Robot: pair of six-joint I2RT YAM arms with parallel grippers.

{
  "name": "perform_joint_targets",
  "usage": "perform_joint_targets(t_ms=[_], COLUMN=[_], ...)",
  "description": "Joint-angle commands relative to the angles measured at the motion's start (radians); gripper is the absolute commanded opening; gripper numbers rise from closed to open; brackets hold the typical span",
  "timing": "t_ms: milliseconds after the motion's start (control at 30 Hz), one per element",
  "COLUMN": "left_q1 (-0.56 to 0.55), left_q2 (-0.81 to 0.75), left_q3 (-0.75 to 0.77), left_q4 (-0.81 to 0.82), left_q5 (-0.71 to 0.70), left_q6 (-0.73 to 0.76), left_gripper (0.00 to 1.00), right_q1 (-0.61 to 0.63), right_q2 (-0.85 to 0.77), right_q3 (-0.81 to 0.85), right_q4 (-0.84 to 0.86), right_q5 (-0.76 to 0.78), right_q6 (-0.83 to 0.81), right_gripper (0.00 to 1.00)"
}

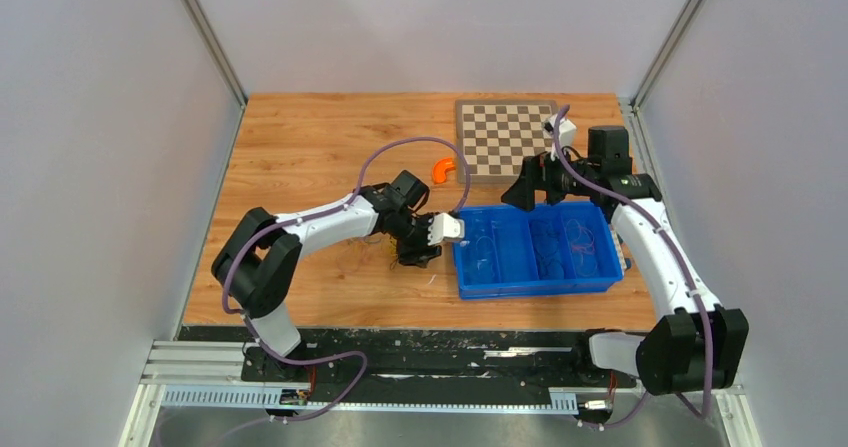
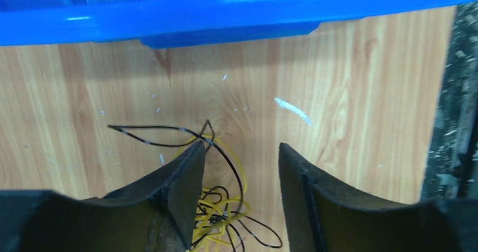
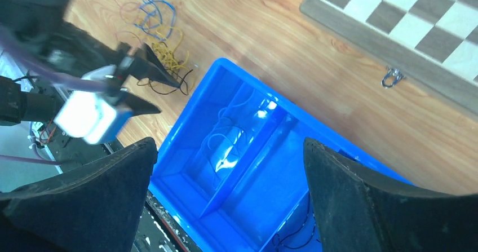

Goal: Untangle the cables

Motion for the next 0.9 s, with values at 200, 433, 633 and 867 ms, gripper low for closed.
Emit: perform_joint_targets(t_ms=[200, 433, 633, 867], left_q1=[0.037, 0.28, 0.308, 0.309], left_q2=[-0.153, -0.354, -0.505, -0.585], left_q3=[0.149, 0.222, 0.158, 0.101], left_q4=[0.028, 0.106, 0.266, 0.405], left_q5=[0.038, 0.144, 0.104, 0.071], left_q6=[-0.354, -0.913, -1.161, -1.319], left_gripper=[0.0, 0.0, 0.0, 0.0], right_q1=[0.0, 0.212, 0.51, 0.673], right_q2=[-0.163, -0.307, -0.144, 0.07], right_q3=[-0.041, -0.262, -0.205, -0.125], right_q4=[0.136, 0.671, 0.94, 1.17], right_q5=[-0.114, -0.014, 0.184, 0.246], right_q6=[0.033, 0.204, 0.181, 0.107], right_gripper=[1.0, 1.0, 1.0, 1.0])
